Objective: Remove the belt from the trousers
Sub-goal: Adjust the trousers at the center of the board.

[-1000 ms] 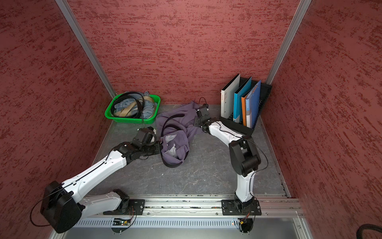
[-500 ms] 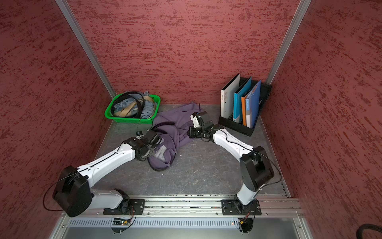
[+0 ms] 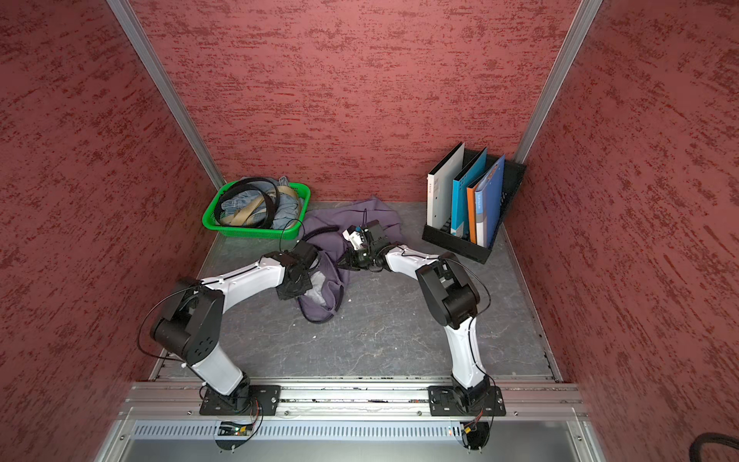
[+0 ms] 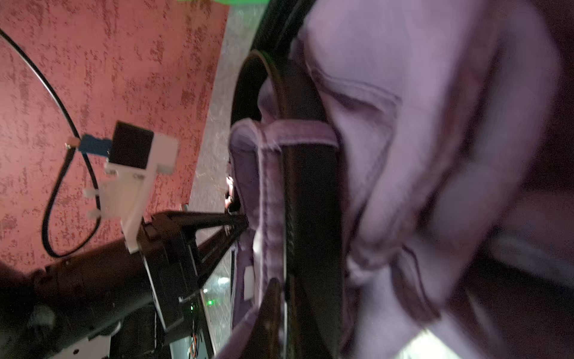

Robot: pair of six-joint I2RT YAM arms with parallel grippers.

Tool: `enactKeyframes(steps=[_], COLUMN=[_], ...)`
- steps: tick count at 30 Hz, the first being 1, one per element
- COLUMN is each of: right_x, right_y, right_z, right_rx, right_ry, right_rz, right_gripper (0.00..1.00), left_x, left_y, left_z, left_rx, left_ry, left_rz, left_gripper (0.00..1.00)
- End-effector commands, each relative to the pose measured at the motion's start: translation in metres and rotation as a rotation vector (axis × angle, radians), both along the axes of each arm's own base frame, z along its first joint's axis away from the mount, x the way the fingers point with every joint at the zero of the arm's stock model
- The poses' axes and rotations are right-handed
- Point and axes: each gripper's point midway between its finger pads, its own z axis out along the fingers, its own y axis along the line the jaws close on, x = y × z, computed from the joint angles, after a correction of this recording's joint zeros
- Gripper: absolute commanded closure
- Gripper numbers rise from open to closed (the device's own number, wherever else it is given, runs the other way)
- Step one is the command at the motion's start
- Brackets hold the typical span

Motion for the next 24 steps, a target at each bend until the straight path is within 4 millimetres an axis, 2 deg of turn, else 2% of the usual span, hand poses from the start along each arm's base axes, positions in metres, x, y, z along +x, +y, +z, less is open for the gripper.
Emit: enactKeyframes(steps=[1,4,8,11,14,15,18,21,24], right_x=[0.017,0.038,0.057,0.061,0.057,0.053,0.038,0.023,0.010], right_y=[0.012,-0.006,-0.050,-0.087,-0.135,-0.155,-0.195,-0.210,-0.203], right_z=[0.002,-0.032,-0.067,-0.080,-0.087,-0.085,-0.071,-0.044,-0.004], right_rx=[-0.017,-0.203,-0.484,-0.690,-0.908,-0.973,-1.072,-1.054,-0.895], right_ry=[-0.044,-0.059,-0.104,-0.126,-0.097,-0.076,-0.065,-0.106,-0.208], right_rz=[0.007,-0.091,-0.229,-0.298,-0.393,-0.442,-0.547,-0.600,-0.604], right_gripper=[0.91,0.92,0.90,0.89,0.90,0.90,0.89,0.83,0.76], left_x=[-0.014,0.000,0.020,0.030,0.040,0.041,0.044,0.038,0.032], left_y=[-0.030,-0.053,-0.090,-0.116,-0.144,-0.154,-0.180,-0.187,-0.171], left_z=[-0.032,-0.019,-0.005,0.001,0.011,0.013,0.015,0.019,0.033], left_rx=[-0.124,-0.225,-0.373,-0.450,-0.502,-0.522,-0.608,-0.608,-0.533], left_ry=[0.112,0.047,0.018,0.036,0.026,0.032,0.057,0.060,-0.001], left_rz=[-0.070,-0.116,-0.156,-0.146,-0.160,-0.159,-0.153,-0.143,-0.121], left_gripper=[1.00,1.00,1.00,1.00,1.00,1.00,1.00,1.00,1.00])
